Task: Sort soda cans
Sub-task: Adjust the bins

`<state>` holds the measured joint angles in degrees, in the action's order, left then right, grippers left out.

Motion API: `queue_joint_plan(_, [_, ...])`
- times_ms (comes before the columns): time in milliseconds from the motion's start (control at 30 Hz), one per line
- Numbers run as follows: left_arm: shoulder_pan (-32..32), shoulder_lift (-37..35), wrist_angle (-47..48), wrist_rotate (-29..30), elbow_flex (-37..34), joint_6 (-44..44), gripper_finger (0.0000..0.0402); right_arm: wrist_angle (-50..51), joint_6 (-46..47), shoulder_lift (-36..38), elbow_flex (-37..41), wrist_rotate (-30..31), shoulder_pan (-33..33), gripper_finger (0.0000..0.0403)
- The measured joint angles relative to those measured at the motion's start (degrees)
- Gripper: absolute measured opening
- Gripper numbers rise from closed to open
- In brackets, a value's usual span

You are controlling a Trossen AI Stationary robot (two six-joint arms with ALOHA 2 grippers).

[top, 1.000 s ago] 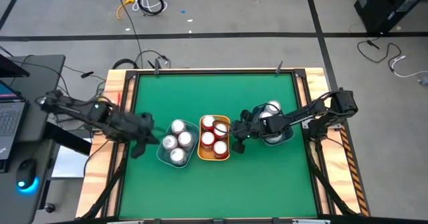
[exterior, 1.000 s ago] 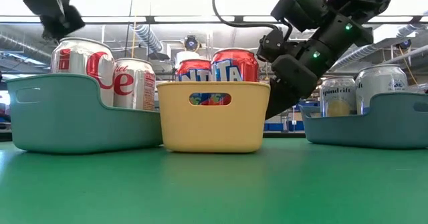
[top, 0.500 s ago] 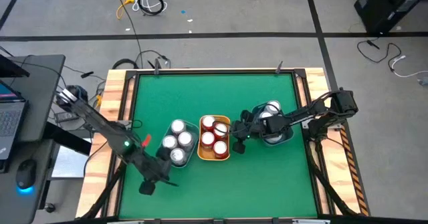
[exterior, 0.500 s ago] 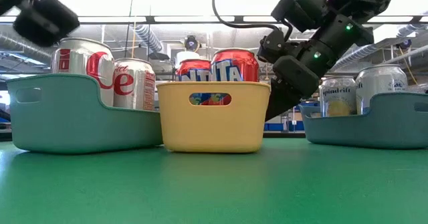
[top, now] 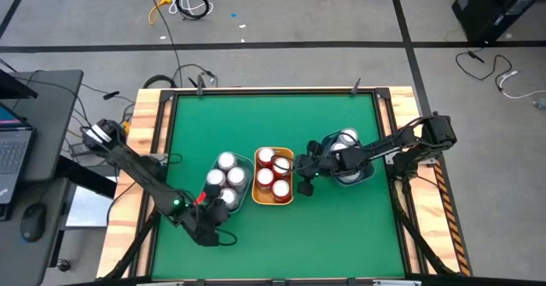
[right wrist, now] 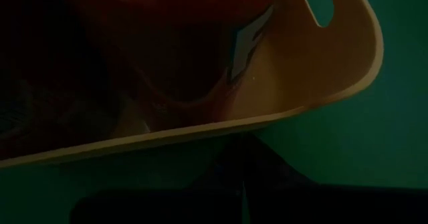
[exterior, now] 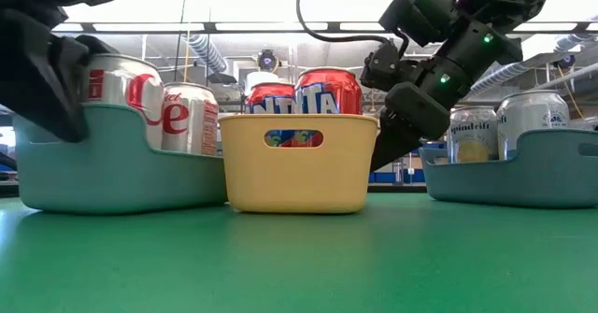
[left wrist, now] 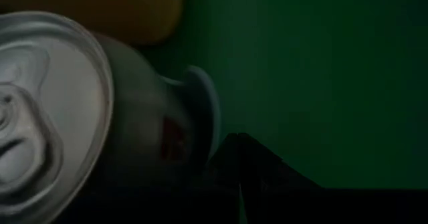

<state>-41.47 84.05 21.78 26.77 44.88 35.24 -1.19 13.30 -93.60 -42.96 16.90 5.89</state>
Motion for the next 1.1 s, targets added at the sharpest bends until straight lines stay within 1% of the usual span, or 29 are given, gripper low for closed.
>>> queue_joint_plan(167, [0.6, 1.5, -0.2, 7.0, 0.0, 1.1, 0.0, 0.0, -0.3, 0.0, 0.0, 0.0, -0.1, 0.0])
queue_joint_plan(300, [2.4, 3.1, -1.7, 9.4, 0.0, 1.0, 0.0, 0.0, -0.4, 0.0, 0.0, 0.0, -0.1, 0.0])
queue_joint_plan(467, [4.7, 4.5, -5.4, 10.0, 0.0, -2.7, 0.0, 0.0, -0.2, 0.0, 0.0, 0.0, -0.1, 0.0])
queue_joint_plan(633, [7.5, 4.5, -9.7, 9.8, 0.0, -7.8, 0.0, 0.2, 0.0, 0.0, 0.0, 0.0, -0.1, 0.0])
queue_joint_plan(900, [10.8, 4.5, -14.8, 9.6, -0.2, -13.1, 0.0, 0.5, 0.0, 0.0, 0.0, 0.0, -0.1, 0.0])
queue_joint_plan(1033, [12.0, 4.5, -17.9, 8.2, -0.2, -15.7, 0.0, 0.5, 0.0, 0.0, 0.0, 0.0, -0.1, 0.0])
queue_joint_plan(1100, [12.3, 4.5, -19.1, 6.5, -0.2, -16.2, 0.0, 0.5, 0.0, 0.0, 0.0, 0.0, -0.1, 0.0])
